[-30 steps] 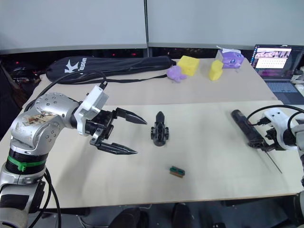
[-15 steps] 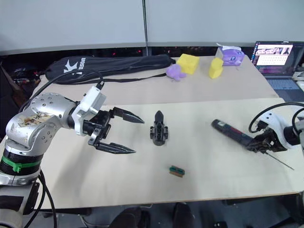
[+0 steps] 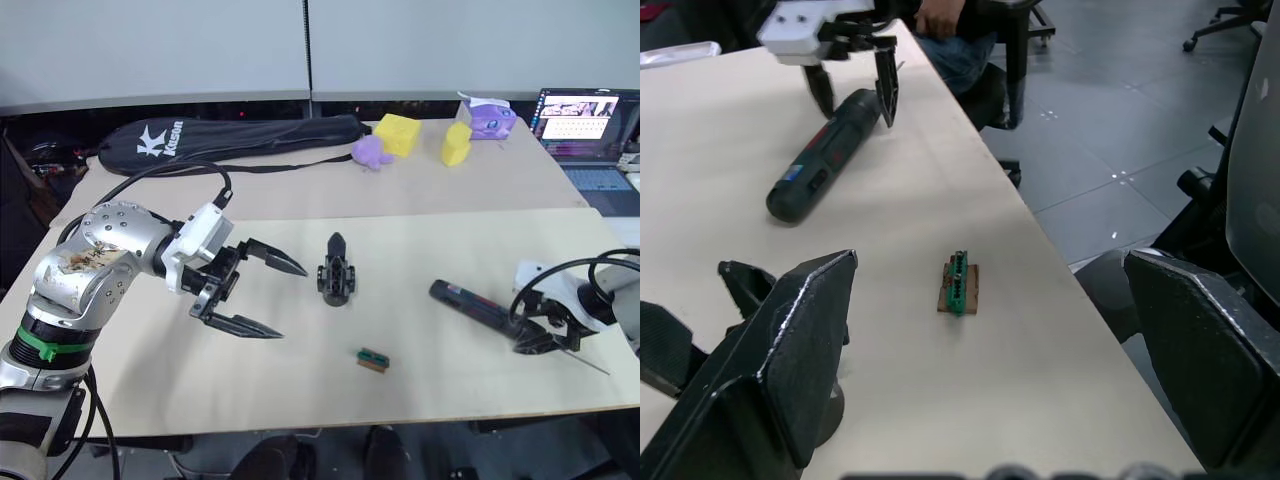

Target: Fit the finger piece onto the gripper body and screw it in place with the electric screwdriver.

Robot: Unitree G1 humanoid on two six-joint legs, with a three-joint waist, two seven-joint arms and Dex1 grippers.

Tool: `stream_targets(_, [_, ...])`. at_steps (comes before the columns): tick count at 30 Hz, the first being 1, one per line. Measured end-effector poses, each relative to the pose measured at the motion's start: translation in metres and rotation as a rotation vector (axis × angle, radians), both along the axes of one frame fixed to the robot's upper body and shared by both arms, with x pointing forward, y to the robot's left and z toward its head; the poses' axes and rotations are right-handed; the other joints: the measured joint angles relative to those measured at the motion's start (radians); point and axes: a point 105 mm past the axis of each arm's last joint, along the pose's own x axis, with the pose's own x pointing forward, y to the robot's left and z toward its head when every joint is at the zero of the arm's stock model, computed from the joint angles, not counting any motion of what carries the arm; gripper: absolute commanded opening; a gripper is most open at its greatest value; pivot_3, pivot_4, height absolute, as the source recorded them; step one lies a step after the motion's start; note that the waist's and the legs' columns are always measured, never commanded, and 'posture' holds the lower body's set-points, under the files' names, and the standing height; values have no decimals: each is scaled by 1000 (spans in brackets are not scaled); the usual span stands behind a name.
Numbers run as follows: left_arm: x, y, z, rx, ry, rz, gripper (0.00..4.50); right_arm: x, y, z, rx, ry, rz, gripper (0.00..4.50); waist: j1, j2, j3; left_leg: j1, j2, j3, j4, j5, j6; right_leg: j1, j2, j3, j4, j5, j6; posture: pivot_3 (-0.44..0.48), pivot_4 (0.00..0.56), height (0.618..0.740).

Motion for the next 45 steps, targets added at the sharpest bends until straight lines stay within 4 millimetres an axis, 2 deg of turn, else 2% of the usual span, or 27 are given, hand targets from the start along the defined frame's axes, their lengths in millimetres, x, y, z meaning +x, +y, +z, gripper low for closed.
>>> stream_targets(6, [-2,0,-8,14,-6,-12,4500,1,11,-11,-29,77,12,4480,4,-2,1,0,0,0,0,0,0,1,0,-1,0,0,0,0,150,723])
stream_targets(7, [-3,0,-10,17,-9,-15,4500,1,11,-12,-38,80,12,3940,5,-3,1,0,0,0,0,0,0,1,0,-1,0,0,0,0,150,723])
stream_targets(13, [-4,0,-15,29,-13,-18,4500,3,9,-15,-64,68,7,1956,11,-7,2,0,0,-2,0,0,-1,1,0,-2,0,0,0,0,150,723])
stream_targets(17, [-9,1,-20,46,-1,-26,4500,3,12,-13,-51,38,75,1911,9,-8,2,0,0,-2,0,0,-1,1,0,-2,0,0,0,0,150,723])
stream_targets(19, [-10,2,-27,58,22,-25,4500,1,20,-12,-19,-5,151,1911,8,-7,3,0,0,-2,0,1,-1,0,0,-2,1,0,0,0,150,723])
stream_targets(22, [-11,4,-41,82,59,-15,4500,-3,40,2,76,-133,248,1911,9,-4,5,0,0,-1,0,1,-1,-1,0,-1,3,0,0,0,150,723])
stream_targets(26, [-9,5,-57,67,108,16,4500,-30,89,41,366,-348,308,1911,16,-4,5,-1,1,-4,0,1,-2,-1,0,-2,4,0,-1,0,150,723])
stream_targets(30, [-10,10,-71,69,141,27,4500,-65,135,63,793,-603,169,1911,34,-7,5,-1,1,-7,0,1,-2,0,0,-1,3,0,-1,0,150,723])
stream_targets(33, [-5,3,-75,12,157,46,4500,-74,148,73,1005,-759,-34,1911,44,-7,5,0,-1,-6,0,0,0,1,-2,1,3,0,-1,0,150,723])
stream_targets(37, [3,-1,-81,-29,156,95,4500,-85,157,73,1048,-854,-168,1911,39,-7,5,1,-1,-5,0,0,-1,0,1,1,4,0,-1,0,150,723])
stream_targets(40, [11,-6,-83,-52,138,111,4500,-86,159,72,1069,-899,-242,1911,35,-7,5,2,-1,-3,-1,1,-2,1,2,1,5,0,-1,0,150,723])
stream_targets(45, [16,-18,-73,-59,121,61,4500,-86,174,72,1085,-908,-229,1911,26,-7,5,5,-1,-3,-1,1,-2,3,3,1,5,-1,-1,0,150,723])
